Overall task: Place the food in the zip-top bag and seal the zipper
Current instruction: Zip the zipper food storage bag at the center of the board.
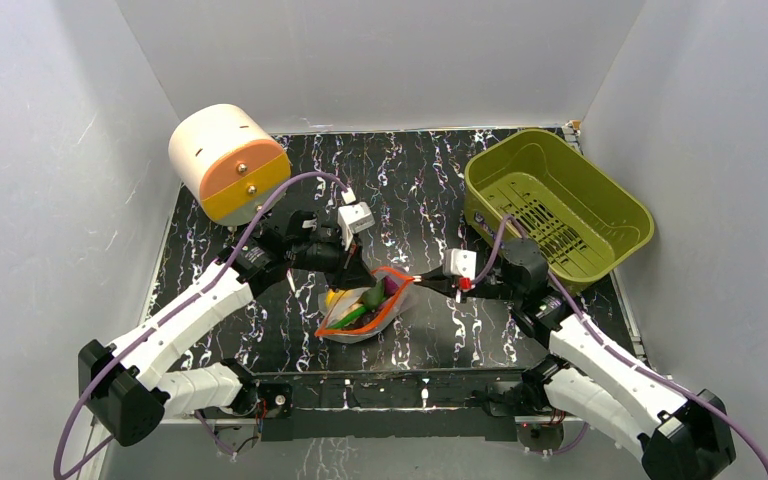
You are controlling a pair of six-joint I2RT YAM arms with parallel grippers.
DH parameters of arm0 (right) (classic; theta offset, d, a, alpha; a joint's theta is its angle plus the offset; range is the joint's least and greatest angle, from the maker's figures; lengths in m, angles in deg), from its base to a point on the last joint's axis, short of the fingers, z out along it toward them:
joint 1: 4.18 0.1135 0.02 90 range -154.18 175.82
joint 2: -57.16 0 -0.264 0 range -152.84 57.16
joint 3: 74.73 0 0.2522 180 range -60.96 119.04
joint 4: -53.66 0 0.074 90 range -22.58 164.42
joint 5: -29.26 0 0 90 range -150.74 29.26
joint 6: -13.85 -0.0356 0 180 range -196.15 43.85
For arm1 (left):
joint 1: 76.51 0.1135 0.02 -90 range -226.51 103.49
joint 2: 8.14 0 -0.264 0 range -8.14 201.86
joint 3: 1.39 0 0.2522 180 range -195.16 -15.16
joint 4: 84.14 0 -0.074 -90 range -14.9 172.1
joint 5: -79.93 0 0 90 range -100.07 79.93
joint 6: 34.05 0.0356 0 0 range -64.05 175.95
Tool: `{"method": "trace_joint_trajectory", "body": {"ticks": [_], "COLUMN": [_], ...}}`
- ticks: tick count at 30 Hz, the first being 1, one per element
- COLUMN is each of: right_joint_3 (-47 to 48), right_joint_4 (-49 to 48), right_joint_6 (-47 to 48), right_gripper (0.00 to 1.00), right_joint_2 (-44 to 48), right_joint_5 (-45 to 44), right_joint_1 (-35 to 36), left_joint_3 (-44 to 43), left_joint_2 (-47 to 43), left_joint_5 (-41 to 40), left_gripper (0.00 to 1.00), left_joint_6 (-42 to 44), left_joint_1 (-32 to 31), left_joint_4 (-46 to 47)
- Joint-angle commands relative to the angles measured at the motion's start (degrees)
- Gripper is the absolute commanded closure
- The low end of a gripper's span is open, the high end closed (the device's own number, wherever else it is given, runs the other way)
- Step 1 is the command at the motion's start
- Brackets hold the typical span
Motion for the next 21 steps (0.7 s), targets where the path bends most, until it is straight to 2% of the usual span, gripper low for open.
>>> {"method": "trace_joint_trajectory", "body": {"ticks": [1, 4, 7, 13, 18, 21], "right_joint_3": [-0.09, 0.06, 0.49, 2.23, 3.22, 3.91], "right_joint_4": [-4.86, -6.06, -7.85, -8.66, -8.22, -8.08], "right_joint_6": [-6.83, -13.19, -19.16, -24.75, -23.61, -23.24], "right_gripper": [1.00, 1.00, 1.00, 1.00, 1.00, 1.00], "right_joint_2": [2.09, 3.16, 3.20, 2.30, 1.45, 0.23], "right_joint_5": [-0.82, -1.73, -2.64, -1.66, 0.15, 1.76], "right_joint_1": [0.33, 0.30, 0.33, 0.32, 0.31, 0.29], "left_joint_3": [-3.10, -4.89, -6.72, -7.21, -7.32, -7.27], "left_joint_2": [-0.58, -1.32, -2.31, -4.47, -4.75, -4.71], "left_joint_5": [0.97, -0.69, -1.11, 2.21, 8.63, 10.15], "left_gripper": [0.90, 0.68, 0.60, 0.56, 0.55, 0.54], "left_joint_6": [1.81, 3.30, 3.35, 4.99, 12.14, 13.52], "left_joint_1": [0.27, 0.27, 0.27, 0.18, 0.05, -0.25], "left_joint_4": [-2.48, -5.20, -5.03, 1.26, 3.30, 5.55]}}
